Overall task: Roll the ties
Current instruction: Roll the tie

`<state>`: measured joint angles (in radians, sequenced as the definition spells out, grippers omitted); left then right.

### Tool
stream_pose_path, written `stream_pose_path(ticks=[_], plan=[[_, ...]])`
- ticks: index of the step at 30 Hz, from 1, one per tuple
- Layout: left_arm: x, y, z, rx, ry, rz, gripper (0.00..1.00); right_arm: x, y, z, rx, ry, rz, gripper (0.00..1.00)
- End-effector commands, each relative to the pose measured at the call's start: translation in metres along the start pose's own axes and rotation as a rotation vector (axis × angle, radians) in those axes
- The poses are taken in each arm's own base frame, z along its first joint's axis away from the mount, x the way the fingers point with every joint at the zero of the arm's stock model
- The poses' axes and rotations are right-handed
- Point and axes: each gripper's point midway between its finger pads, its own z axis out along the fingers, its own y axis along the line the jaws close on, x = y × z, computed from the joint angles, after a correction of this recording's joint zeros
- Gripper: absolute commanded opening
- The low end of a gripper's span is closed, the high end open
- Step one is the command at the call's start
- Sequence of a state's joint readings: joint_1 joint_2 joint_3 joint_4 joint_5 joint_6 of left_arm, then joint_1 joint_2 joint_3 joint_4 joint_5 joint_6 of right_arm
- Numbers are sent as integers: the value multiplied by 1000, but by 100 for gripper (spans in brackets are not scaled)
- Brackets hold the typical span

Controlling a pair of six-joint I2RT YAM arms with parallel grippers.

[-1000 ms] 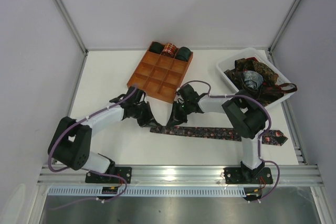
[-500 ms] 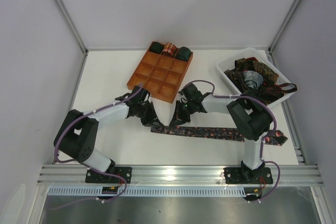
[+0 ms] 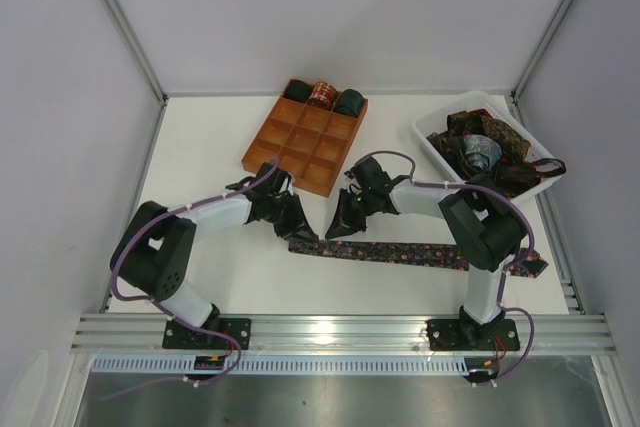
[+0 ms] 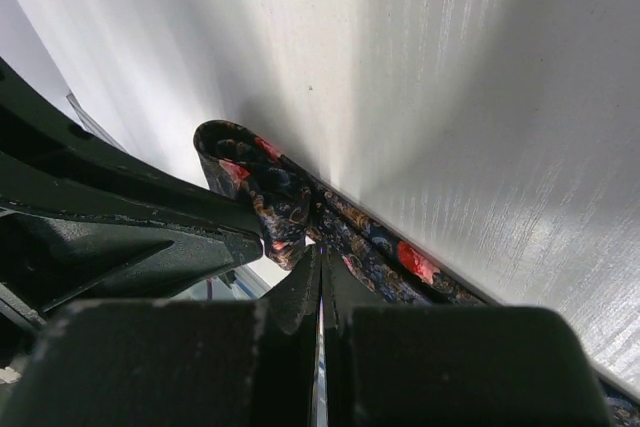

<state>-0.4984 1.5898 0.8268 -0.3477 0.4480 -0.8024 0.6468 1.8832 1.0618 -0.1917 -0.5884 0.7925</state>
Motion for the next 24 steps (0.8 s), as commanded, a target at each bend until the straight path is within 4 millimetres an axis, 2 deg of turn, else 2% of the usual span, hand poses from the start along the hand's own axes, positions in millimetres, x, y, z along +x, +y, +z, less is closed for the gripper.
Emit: stream_pose_path(ticks=[1, 7, 17, 24], plan=[[-3, -10, 2, 45, -10, 56, 24, -7, 12, -13, -25, -29, -7, 0], [4, -9, 4, 85, -3, 66, 27, -4, 18, -16, -51, -10, 12, 0], [9, -8, 8, 121, -2, 70, 27, -2, 32, -16, -114, 27, 16, 0], [7, -10, 8, 129, -5, 77, 27, 12, 38, 0, -120, 89, 0, 0]])
